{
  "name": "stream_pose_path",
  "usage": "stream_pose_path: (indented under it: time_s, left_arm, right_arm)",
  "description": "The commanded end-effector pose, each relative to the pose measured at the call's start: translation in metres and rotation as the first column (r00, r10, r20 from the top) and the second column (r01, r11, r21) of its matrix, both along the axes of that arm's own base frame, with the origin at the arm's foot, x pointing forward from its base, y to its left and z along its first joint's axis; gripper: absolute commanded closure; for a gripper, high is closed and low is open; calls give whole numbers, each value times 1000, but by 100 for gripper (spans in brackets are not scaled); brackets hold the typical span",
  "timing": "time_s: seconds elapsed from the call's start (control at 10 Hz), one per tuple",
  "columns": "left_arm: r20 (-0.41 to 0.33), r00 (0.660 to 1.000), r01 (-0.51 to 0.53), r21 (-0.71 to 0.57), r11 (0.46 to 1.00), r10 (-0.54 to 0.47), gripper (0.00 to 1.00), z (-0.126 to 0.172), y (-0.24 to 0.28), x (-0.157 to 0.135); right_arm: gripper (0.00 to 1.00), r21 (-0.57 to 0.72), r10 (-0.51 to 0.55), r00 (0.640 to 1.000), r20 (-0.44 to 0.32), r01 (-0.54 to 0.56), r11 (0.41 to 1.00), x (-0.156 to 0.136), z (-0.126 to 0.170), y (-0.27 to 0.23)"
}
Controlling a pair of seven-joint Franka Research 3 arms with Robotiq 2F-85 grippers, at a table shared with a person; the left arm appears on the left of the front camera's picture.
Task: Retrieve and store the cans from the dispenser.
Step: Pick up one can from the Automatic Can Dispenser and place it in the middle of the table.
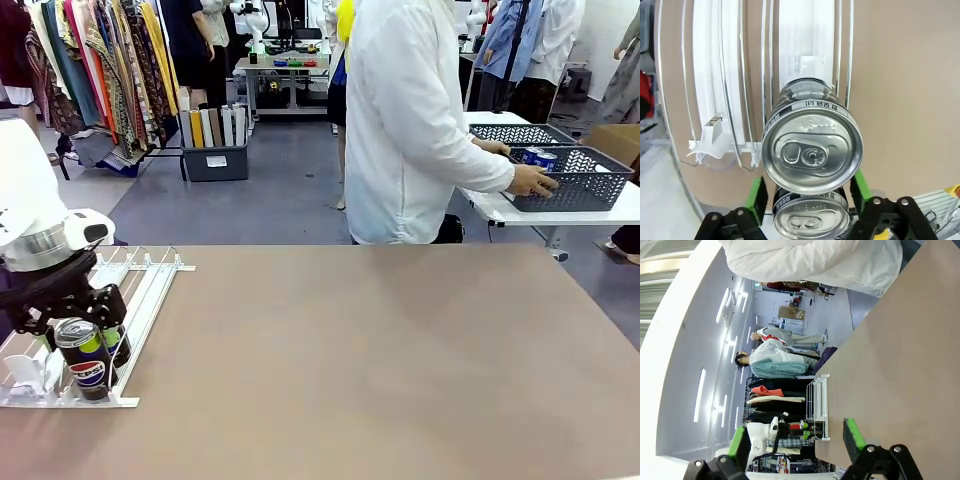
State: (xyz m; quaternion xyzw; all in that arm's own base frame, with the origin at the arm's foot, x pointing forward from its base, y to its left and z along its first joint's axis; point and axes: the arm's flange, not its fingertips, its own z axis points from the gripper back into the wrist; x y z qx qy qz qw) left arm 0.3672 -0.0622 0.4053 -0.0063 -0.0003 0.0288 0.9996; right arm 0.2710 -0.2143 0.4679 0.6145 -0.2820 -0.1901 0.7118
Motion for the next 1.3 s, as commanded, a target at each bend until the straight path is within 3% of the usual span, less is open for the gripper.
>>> stream_pose_path:
  time_s: [0.0, 0.2, 0.6, 0.7, 0.9, 1.0, 1.2]
  left_arm:
    - [4, 1000, -2, 27, 1000, 2, 100, -2, -1, -6]
    - [-19, 1000, 0, 29, 1000, 1, 100, -1, 0, -8]
    - [13, 1000, 21, 33, 999, -22, 100, 17, -4, -11]
    - [26, 999, 22, 40, 999, -23, 100, 40, -2, -16]
    - [136, 989, 51, 2, 999, -50, 100, 115, 5, -38]
    - [138, 989, 48, -20, 999, -45, 100, 147, 9, -53]
    - [190, 981, 43, -33, 999, -36, 100, 190, 13, -81]
  right_arm:
    - [0, 10, -5, 1000, 28, 5, 1000, 2, 3, 0]
    - [0, 10, -5, 1000, 28, 5, 1000, 2, 3, 0]
    - [0, 10, -5, 1000, 28, 5, 1000, 2, 3, 0]
    - [0, 10, -5, 1000, 28, 5, 1000, 2, 3, 0]
    - [0, 10, -5, 1000, 28, 5, 1000, 2, 3, 0]
    - [0, 10, -5, 1000, 28, 5, 1000, 2, 3, 0]
    - [0, 10, -5, 1000, 28, 5, 1000, 2, 3, 0]
